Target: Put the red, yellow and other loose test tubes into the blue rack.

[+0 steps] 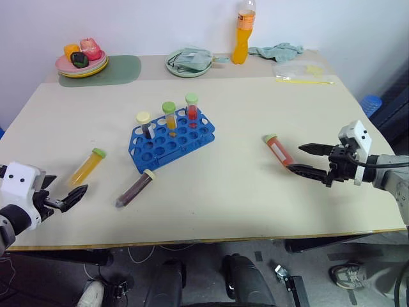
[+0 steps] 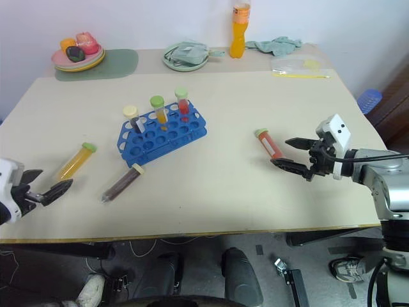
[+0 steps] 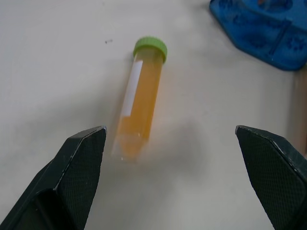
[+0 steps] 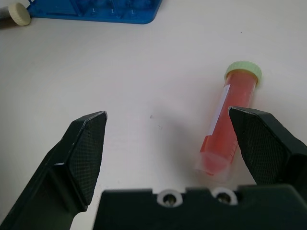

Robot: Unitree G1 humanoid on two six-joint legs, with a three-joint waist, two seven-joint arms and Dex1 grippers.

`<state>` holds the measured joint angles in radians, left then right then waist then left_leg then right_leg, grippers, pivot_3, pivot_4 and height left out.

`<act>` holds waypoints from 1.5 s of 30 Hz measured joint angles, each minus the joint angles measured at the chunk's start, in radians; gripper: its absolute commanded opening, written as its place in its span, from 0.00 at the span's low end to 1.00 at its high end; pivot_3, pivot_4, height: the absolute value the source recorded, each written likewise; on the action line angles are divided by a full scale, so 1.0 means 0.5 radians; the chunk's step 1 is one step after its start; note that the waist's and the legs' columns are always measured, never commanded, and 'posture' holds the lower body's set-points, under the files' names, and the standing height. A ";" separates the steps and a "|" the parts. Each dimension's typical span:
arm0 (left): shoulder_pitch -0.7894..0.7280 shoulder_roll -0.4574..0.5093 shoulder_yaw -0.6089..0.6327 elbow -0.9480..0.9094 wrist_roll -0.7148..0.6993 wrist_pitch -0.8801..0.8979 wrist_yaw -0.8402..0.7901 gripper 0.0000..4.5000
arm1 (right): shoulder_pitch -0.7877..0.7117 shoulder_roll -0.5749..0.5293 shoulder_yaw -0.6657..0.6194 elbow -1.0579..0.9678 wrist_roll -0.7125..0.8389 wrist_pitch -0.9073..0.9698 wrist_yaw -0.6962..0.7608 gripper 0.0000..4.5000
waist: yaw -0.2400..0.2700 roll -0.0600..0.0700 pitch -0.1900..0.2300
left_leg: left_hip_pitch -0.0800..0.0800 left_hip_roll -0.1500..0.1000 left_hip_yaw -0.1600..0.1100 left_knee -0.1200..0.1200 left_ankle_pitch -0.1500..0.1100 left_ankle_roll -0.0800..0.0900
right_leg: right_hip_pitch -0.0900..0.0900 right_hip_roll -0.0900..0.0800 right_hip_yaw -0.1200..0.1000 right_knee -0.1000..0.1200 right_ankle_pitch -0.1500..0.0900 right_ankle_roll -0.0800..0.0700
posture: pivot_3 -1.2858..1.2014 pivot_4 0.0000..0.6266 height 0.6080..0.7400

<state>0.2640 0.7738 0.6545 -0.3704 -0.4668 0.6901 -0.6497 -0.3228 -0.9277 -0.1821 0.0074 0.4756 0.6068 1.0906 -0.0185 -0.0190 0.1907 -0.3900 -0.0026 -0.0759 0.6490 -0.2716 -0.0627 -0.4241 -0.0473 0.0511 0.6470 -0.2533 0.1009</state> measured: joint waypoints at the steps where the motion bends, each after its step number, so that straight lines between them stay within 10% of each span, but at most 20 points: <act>1: 0.000 0.000 0.000 0.000 0.000 0.000 0.000 0.99 | 0.000 0.000 0.000 0.000 0.000 0.000 0.000 1.00 | 0.000 0.000 0.000 | 0.000 0.000 0.000 0.000 0.000 0.000 | 0.000 0.000 0.000 0.000 0.000 0.000 | 0.52 0.24 1.00; 10: 0.010 -0.110 -0.131 -0.269 -0.054 0.008 0.043 0.99 | -0.399 0.079 0.155 0.058 -0.113 0.218 -0.286 1.00 | -0.002 0.001 0.000 | 0.000 0.000 0.002 0.001 0.000 0.000 | 0.000 0.000 0.001 0.000 0.000 0.000 | 0.52 0.24 1.00; 24: -0.489 -0.401 -1.276 -0.641 -0.129 0.083 0.142 0.99 | -1.380 0.414 0.846 0.537 -0.450 1.522 -0.905 1.00 | 0.002 0.002 0.001 | -0.002 -0.001 0.001 0.001 0.000 0.000 | -0.002 -0.001 0.002 0.000 0.001 0.000 | 0.52 0.24 1.00; 40: -0.437 -0.508 -1.554 -0.663 -0.044 0.027 0.209 0.99 | -1.851 0.652 1.552 1.623 -0.794 1.150 -0.405 1.00 | -0.008 0.004 0.002 | -0.002 -0.001 0.001 0.002 0.000 0.001 | -0.003 0.000 0.002 0.001 0.001 0.000 | 0.52 0.24 1.00; 45: -0.411 -0.479 -1.577 -0.694 -0.044 0.015 0.195 1.00 | -1.918 0.733 1.526 1.854 -0.914 0.973 -0.371 0.61 | -0.007 0.004 0.002 | -0.002 -0.001 0.001 0.002 0.000 0.001 | -0.002 0.000 0.002 0.001 0.001 0.000 | 0.52 0.24 1.00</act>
<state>0.0584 0.5342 -0.1342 -0.7173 -0.4889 0.6978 -0.5521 -1.2819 -0.5611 0.5810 0.9346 0.0186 1.0932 0.9053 -0.0222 -0.0169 0.1917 -0.3908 -0.0033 -0.0754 0.6498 -0.2717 -0.0623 -0.4253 -0.0472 0.0519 0.6476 -0.2530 0.1010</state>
